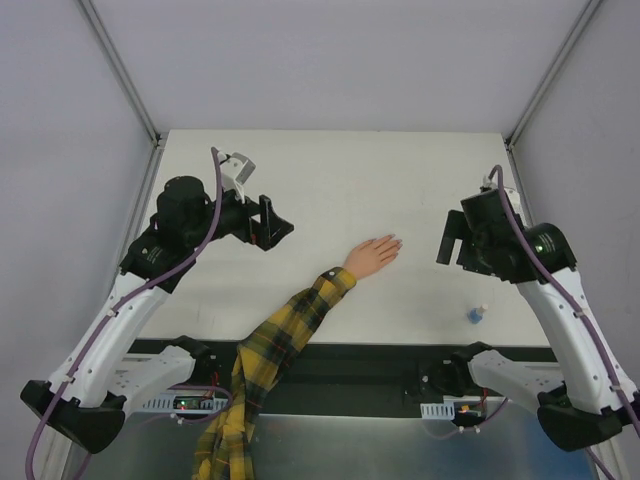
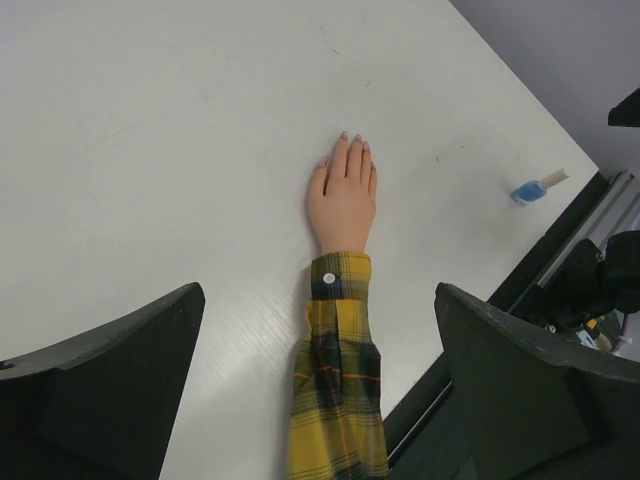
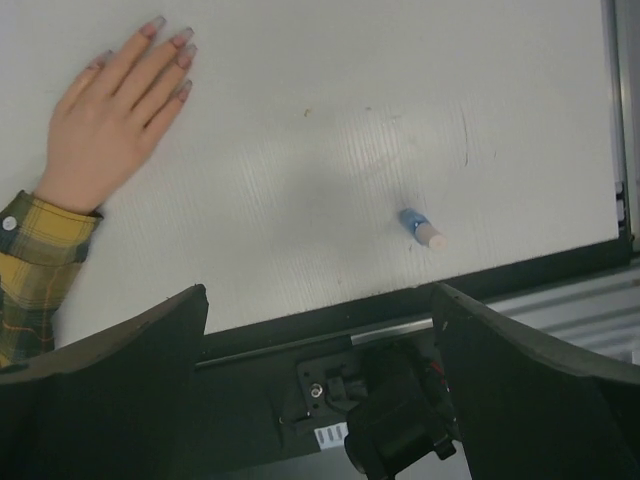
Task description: Paint the nails
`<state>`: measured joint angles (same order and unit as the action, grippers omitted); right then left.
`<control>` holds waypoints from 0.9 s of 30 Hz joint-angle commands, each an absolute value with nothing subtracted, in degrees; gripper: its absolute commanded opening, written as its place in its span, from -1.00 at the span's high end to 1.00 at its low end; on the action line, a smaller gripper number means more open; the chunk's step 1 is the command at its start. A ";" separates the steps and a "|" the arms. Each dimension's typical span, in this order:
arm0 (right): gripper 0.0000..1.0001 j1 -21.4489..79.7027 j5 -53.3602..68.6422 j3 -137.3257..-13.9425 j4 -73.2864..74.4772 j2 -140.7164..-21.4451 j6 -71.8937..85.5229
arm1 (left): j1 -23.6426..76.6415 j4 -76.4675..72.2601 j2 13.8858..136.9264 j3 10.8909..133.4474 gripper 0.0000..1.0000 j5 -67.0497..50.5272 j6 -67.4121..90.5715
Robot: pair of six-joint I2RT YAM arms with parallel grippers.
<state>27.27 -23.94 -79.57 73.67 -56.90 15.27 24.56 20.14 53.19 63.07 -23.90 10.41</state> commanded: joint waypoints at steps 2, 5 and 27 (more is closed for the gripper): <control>-0.93 20.41 -17.58 -76.29 75.33 -60.99 21.09 | 27.33 17.84 50.89 60.21 -0.98 -19.78 8.35; -0.93 11.74 -18.02 -71.47 73.75 -61.35 22.59 | 29.43 17.84 50.01 59.07 -0.98 -17.94 7.21; -0.64 -5.97 -17.05 -52.21 62.49 -70.75 32.78 | 36.65 18.72 49.83 58.01 -0.98 -12.04 3.34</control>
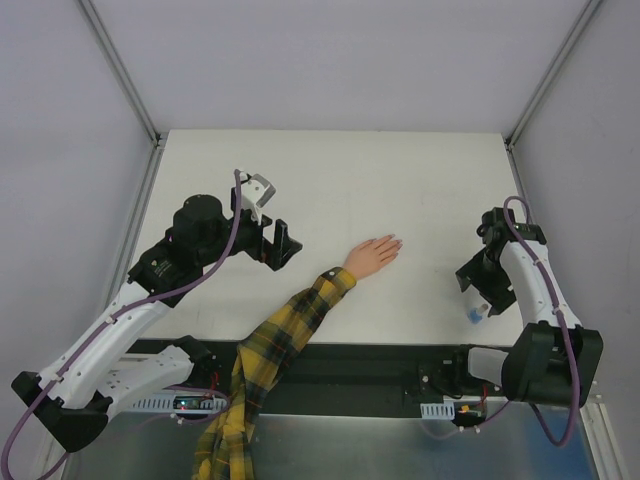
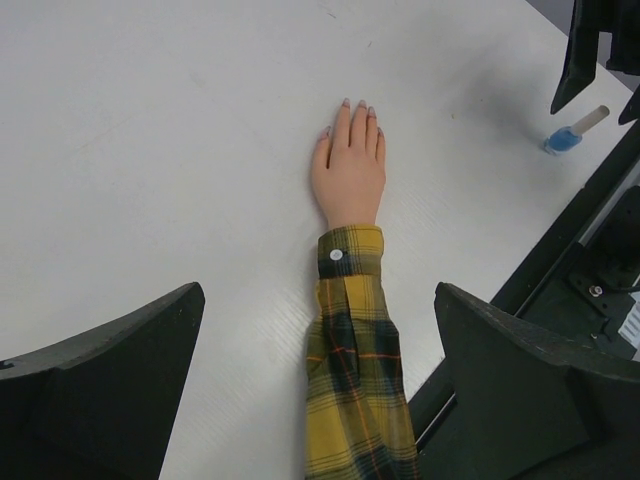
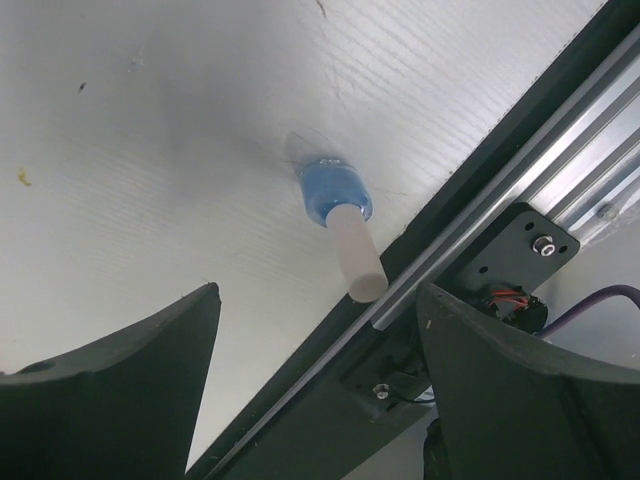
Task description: Paint the nails
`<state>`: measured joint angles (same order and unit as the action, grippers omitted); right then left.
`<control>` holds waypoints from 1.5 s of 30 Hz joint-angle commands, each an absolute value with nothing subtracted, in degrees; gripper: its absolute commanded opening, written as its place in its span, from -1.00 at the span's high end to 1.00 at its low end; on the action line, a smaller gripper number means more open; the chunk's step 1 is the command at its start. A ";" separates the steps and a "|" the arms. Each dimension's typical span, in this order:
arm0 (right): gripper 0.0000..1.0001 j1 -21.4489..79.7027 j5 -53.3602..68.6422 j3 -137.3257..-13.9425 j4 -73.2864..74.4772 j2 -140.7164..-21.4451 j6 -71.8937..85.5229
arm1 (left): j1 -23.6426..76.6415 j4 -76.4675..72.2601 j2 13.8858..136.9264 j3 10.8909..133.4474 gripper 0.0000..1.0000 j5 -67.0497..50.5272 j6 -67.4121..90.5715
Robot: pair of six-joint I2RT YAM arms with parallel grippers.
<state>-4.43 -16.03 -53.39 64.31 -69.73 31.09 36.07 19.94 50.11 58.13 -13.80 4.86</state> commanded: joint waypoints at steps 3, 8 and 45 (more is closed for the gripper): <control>-0.60 -6.77 -17.93 -51.42 62.14 -71.72 33.05 | 37.09 18.81 50.27 57.92 -0.98 -11.51 3.08; -0.49 -8.17 -19.16 -50.27 60.03 -72.15 32.26 | 37.62 18.90 50.71 57.92 -0.98 -11.60 2.90; 0.99 21.15 4.18 -71.80 56.61 -69.96 -8.33 | 31.47 15.74 60.45 59.24 -0.95 -30.12 11.16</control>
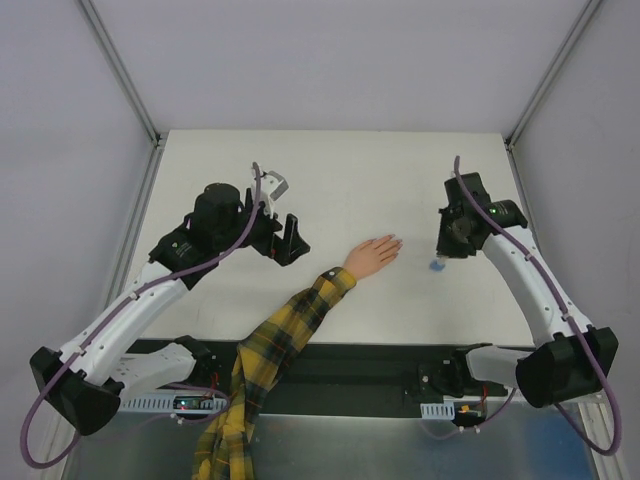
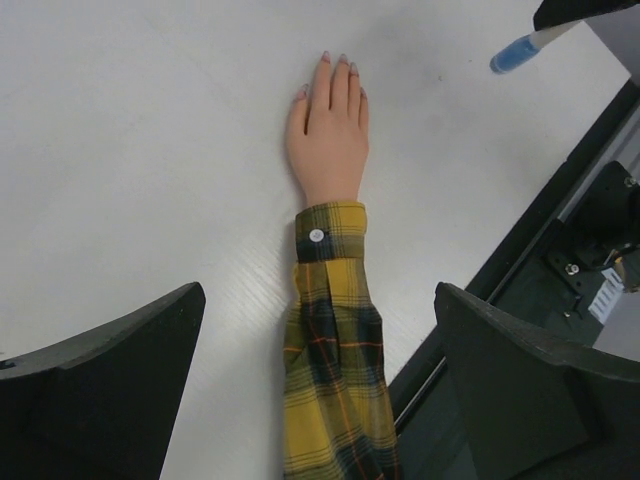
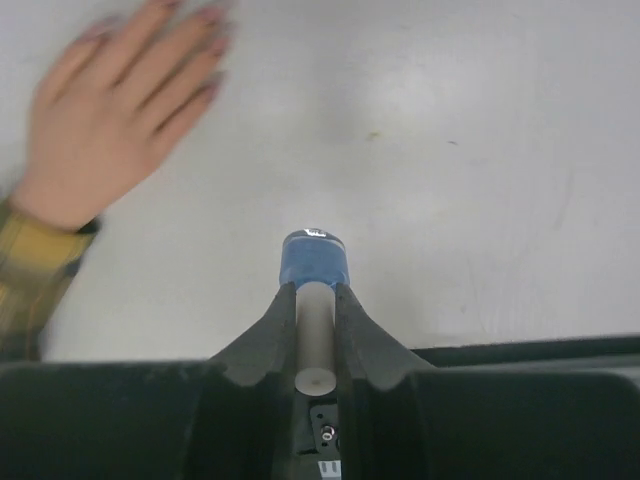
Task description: Paint the nails
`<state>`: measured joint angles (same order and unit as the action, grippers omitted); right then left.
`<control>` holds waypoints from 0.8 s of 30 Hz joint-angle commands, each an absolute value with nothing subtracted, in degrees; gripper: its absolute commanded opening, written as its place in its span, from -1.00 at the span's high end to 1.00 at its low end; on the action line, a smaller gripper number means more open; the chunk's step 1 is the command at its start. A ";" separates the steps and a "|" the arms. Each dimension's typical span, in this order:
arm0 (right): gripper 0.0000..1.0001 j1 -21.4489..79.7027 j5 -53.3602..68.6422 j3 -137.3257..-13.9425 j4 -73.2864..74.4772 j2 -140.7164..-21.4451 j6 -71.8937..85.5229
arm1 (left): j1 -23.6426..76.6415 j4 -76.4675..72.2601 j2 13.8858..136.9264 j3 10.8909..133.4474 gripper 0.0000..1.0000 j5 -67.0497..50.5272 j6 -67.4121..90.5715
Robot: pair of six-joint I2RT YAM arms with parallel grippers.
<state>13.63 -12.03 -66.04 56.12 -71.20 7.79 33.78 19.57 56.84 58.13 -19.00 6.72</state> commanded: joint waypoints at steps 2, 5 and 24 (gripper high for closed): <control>0.99 23.81 15.22 -73.64 56.95 -70.05 -12.11 | 31.03 13.81 62.04 59.50 -0.92 -37.42 12.57; 0.99 29.08 23.78 -75.93 57.48 -69.26 -16.78 | 31.03 12.04 64.77 60.02 -0.85 -47.09 12.75; 0.99 42.44 32.96 -84.55 52.73 -67.32 -4.31 | 37.09 -9.22 62.14 48.25 -0.53 -65.12 13.00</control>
